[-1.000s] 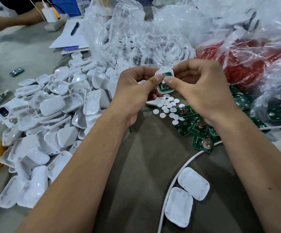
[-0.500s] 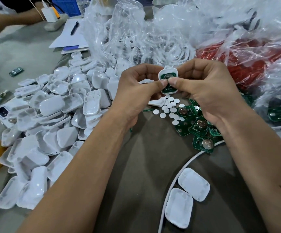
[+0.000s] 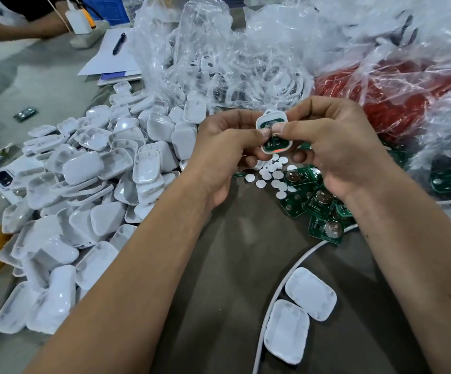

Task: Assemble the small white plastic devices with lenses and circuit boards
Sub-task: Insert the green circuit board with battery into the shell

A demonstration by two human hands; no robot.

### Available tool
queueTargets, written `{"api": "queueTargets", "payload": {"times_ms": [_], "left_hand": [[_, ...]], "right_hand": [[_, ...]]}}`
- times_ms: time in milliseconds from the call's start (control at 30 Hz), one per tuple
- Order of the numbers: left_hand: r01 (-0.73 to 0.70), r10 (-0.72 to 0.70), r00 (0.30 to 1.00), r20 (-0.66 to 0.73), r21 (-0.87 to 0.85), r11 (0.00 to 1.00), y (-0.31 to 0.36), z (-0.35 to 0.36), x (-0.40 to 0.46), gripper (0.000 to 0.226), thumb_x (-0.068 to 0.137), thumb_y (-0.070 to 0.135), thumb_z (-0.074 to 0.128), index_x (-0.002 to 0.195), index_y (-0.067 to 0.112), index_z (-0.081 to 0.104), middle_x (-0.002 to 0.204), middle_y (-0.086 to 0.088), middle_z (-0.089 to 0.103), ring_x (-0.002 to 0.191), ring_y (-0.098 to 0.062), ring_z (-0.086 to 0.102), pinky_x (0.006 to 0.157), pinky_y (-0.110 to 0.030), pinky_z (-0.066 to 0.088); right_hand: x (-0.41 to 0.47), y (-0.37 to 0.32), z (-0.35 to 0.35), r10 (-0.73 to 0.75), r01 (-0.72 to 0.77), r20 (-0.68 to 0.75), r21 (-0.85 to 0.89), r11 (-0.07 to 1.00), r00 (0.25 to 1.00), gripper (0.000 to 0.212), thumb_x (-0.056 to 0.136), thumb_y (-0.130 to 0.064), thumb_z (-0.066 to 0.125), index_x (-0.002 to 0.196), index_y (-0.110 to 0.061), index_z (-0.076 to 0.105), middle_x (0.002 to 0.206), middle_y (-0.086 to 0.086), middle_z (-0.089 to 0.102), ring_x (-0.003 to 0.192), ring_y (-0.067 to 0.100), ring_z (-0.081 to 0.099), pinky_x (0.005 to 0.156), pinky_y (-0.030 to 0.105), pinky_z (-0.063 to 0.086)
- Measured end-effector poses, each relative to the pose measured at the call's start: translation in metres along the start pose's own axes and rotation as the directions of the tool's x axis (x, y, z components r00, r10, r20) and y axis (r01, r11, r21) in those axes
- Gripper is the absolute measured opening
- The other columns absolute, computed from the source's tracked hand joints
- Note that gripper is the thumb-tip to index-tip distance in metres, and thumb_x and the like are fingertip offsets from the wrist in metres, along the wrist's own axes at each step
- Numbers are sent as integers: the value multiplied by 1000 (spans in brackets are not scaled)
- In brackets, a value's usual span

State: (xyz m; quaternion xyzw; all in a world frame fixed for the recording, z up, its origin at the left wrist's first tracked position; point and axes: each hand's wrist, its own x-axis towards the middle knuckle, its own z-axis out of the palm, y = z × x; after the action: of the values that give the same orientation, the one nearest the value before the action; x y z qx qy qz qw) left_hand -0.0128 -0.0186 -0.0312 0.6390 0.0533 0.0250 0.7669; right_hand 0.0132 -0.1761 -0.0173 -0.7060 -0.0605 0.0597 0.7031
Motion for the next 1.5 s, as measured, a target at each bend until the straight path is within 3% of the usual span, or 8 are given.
{"api": "queueTargets", "payload": {"times_ms": [300,433,567,667,967,1233,1367,1500], "left_hand": [[5,-4,999,-44,23,1000,4,-1,0,13,88,-5,68,100,0,71,74,-9,68,57,-17,59,48,-22,44],[41,-42,998,-47,-10,999,5,0,-1,13,88,-5,68,96,6,68,76,-9,65,56,-17,63,49,-22,49],[79,-88,992,-93,-100,992,5,1,-2,16,87,-6,67,92,9,63,78,-10,69,57,-18,65,53,-23,54],[89,-112,985,-131,-166,982,4,2,0,22,85,-10,64,93,9,57,83,-14,69,59,-21,64,61,-27,58],[135,-166,979,-120,-229,964,3,2,3,25,87,-9,65,95,9,50,76,-7,66,51,-15,62,58,-27,58],[150,-152,988,24,-358,922,3,-1,2,5,96,3,58,100,2,59,91,-16,60,64,-20,64,69,-30,62],[203,-144,977,155,-499,842,4,-1,0,18,99,12,56,114,1,58,106,-20,63,82,-29,69,78,-34,63],[206,-78,963,257,-523,827,3,0,0,39,94,2,60,132,3,54,133,-28,51,105,-33,62,91,-35,60]], "right_hand": [[3,6,1,-24,21,-34,-70,997,999,18,86,-11,83,96,-1,72,92,23,76,63,19,64,47,23,45],[3,6,2,-99,90,-63,-143,986,993,13,86,-13,84,94,-8,75,84,16,77,57,13,67,48,22,48],[0,5,4,-292,246,-52,-415,876,955,22,83,-32,87,96,-20,75,82,-1,75,67,17,74,61,35,61],[-4,4,7,-382,318,3,-564,762,924,31,80,-37,89,104,-21,77,87,-9,73,67,4,70,65,19,56],[-4,0,8,-409,360,71,-628,690,910,42,75,-27,93,112,-16,78,103,-2,72,76,7,71,77,29,60],[-4,-1,5,-445,387,79,-642,662,892,32,85,-26,86,114,-17,79,98,-3,70,81,6,69,80,31,61],[-3,-3,2,-431,372,46,-592,715,901,34,89,-30,82,119,-16,77,101,-7,70,86,3,69,86,32,61],[-5,-6,1,-425,393,55,-503,770,903,36,90,-26,82,125,-24,73,99,-15,68,88,5,71,79,36,63]]}}
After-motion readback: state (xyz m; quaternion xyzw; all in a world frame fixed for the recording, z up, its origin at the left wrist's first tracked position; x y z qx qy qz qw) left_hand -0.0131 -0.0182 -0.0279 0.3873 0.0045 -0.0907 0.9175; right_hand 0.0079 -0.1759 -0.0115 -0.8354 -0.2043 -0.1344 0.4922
